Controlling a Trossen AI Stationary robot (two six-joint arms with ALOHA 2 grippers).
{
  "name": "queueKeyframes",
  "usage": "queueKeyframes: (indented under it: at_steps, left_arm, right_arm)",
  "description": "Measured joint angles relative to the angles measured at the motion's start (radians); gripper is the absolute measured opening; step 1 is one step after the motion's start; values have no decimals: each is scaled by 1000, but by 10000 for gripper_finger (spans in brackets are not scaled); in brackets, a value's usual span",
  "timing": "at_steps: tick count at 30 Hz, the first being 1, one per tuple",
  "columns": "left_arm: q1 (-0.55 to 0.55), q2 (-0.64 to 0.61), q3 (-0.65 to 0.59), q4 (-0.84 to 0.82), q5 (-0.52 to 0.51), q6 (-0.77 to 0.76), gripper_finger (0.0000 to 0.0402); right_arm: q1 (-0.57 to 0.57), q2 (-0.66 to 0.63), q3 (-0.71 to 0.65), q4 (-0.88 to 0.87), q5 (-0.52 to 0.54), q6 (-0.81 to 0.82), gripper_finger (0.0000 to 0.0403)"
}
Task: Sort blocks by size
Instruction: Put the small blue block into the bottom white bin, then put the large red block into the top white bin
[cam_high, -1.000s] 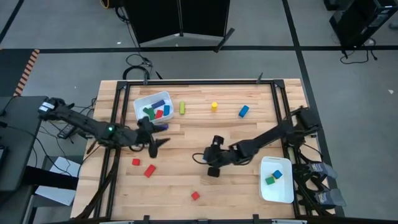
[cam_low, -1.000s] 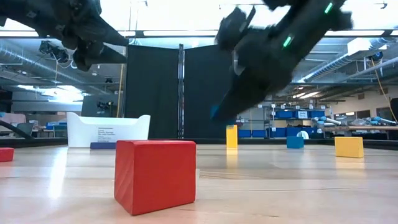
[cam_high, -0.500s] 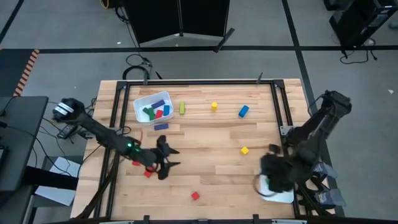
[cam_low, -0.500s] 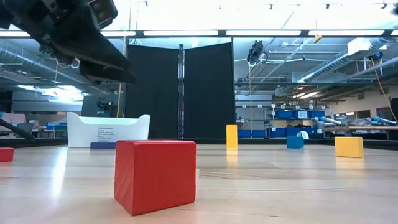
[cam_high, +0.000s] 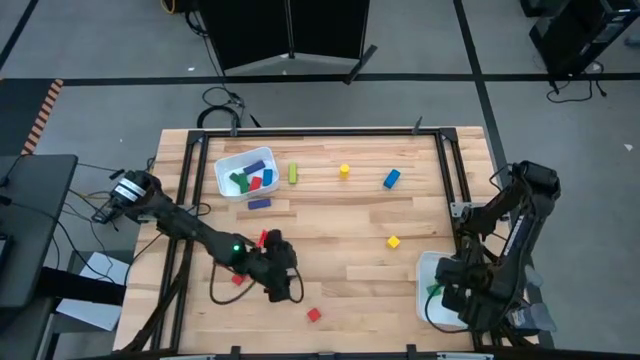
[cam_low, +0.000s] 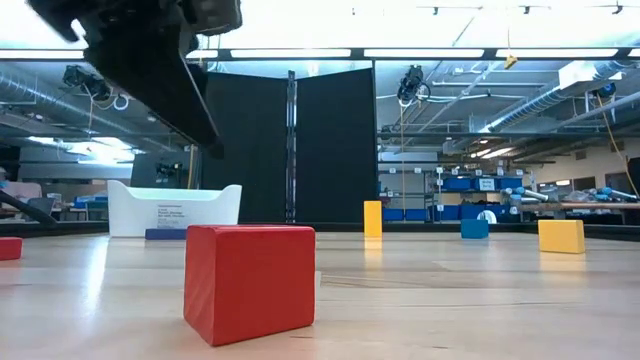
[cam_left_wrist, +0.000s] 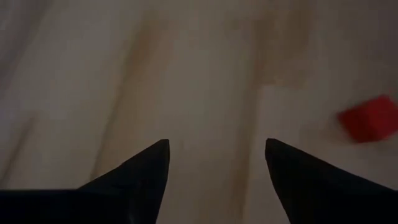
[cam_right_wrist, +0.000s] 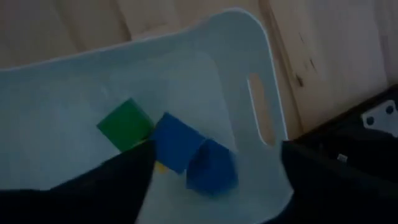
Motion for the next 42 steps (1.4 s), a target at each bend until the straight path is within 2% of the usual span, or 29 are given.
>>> queueKeyframes:
  at_steps: [2,6,9,12,17,26,30,33,37,42]
  left_arm:
    - [-3,-2,35,-175,-8,-160,275]
    - [-64,-2,38,-410,18,-429,274]
    - [-118,-3,10,-460,73,-569,274]
    - [-165,-3,-9,-494,78,-684,274]
    - [-222,-3,-43,-507,95,-802,273]
    - [-242,-3,-160,-407,171,-844,273]
    - [-242,-9,-219,-293,182,-810,265]
    - [-242,-10,-240,-255,185,-779,231]
    - [-241,-9,-241,-251,189,-744,135]
    - [-217,-31,-227,-259,188,-660,130]
  right_arm:
    - [0,2,0,20,53,16,388]
    - [-3,0,0,94,209,13,362]
    - [-22,2,0,139,274,-21,337]
    - [-56,3,0,174,317,-78,320]
    - [-126,3,0,245,331,-210,309]
    - [-245,3,0,400,333,-434,304]
    - [-285,3,0,444,333,-495,299]
    - [-314,3,0,465,333,-529,295]
    - [-349,3,0,486,333,-563,289]
    - [-390,3,0,589,357,-659,284]
